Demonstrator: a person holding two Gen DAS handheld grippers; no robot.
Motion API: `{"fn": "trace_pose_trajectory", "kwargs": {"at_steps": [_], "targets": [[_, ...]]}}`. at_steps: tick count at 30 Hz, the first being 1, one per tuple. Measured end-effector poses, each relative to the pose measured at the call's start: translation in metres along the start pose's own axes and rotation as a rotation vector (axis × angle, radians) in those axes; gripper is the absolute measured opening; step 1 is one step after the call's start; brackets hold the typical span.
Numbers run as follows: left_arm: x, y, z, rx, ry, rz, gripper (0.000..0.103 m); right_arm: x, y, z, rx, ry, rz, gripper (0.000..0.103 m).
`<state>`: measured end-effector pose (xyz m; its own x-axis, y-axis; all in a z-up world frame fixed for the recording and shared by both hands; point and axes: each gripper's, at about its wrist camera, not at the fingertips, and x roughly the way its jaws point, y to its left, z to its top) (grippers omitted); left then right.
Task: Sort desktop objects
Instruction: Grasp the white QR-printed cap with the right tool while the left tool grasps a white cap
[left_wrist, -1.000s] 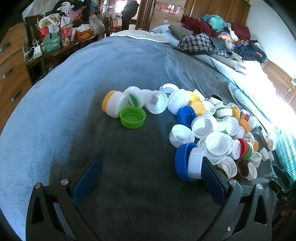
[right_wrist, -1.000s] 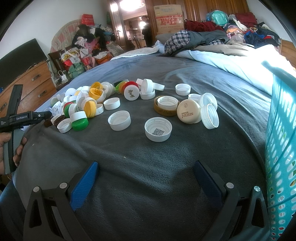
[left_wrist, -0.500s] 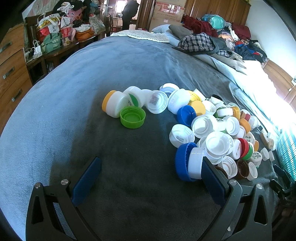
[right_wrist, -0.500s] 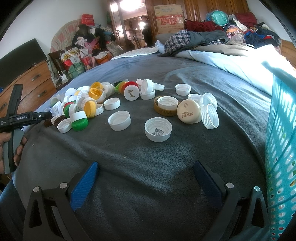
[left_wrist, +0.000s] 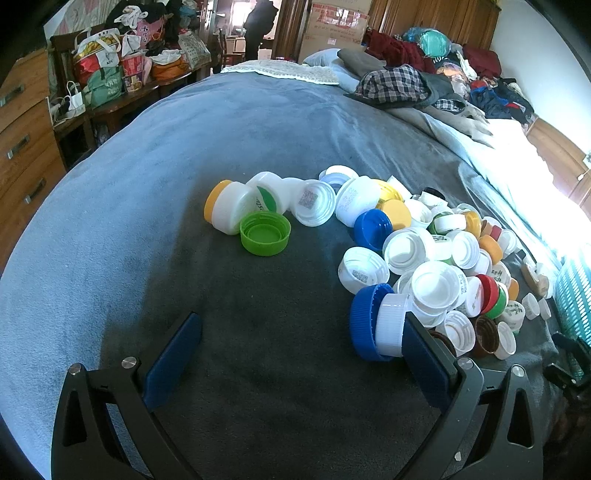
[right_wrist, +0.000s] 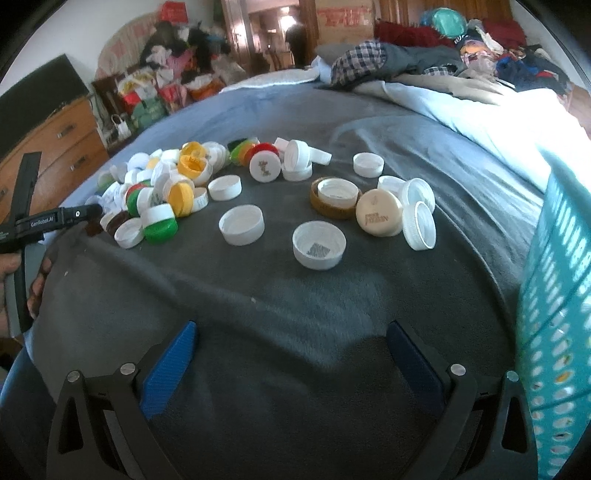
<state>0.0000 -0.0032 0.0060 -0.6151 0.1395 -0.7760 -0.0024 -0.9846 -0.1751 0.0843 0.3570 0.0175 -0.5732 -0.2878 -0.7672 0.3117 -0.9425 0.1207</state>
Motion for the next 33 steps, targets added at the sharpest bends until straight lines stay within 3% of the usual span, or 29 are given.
{"fn": "trace_pose_trajectory", "kwargs": {"at_steps": [5,9,14,16,17,19,20,21,23,25,29,33], "targets": [[-0.001,0.001,-0.002,0.0,-0.002,0.001,0.102,-0.008,0.0,0.009,-0.002,0.056,-0.02,0.098],[-0.002,0.001,-0.001,0.0,-0.002,0.002,0.102,-0.008,-0.001,0.023,0.008,0.024,-0.01,0.058],[-0.003,-0.003,0.0,0.007,0.0,0.017,0.102,0.014,-0.001,0.038,-0.013,0.038,-0.01,0.054],[-0.005,-0.003,0.001,0.008,0.0,0.031,0.102,0.018,-0.001,0.043,-0.023,0.035,-0.013,0.038],[-0.007,-0.004,0.001,0.009,-0.002,0.041,0.096,0.018,-0.002,0.043,-0.02,0.034,-0.018,0.031],[-0.014,-0.006,0.002,0.005,-0.017,0.056,0.072,0.014,-0.001,0.043,-0.024,0.026,-0.022,0.032],[-0.02,-0.007,0.003,-0.012,-0.016,0.043,0.052,0.01,0.0,0.04,-0.031,0.021,-0.025,0.032],[-0.028,-0.012,0.003,-0.026,-0.016,-0.006,0.046,0.003,0.002,0.034,-0.037,0.014,-0.023,0.031],[-0.05,-0.041,0.002,0.042,-0.053,-0.075,0.046,-0.008,0.0,0.023,-0.029,0.009,-0.01,0.032],[-0.068,-0.088,-0.002,0.187,-0.085,-0.129,0.05,-0.021,-0.001,0.007,-0.024,0.003,0.0,0.032],[-0.073,-0.169,-0.008,0.372,-0.081,-0.264,0.084,-0.039,-0.009,-0.019,0.016,0.004,0.017,0.032],[-0.043,-0.217,0.0,0.421,-0.029,-0.294,0.085,-0.046,-0.021,-0.029,0.057,-0.006,0.024,0.032]]}}
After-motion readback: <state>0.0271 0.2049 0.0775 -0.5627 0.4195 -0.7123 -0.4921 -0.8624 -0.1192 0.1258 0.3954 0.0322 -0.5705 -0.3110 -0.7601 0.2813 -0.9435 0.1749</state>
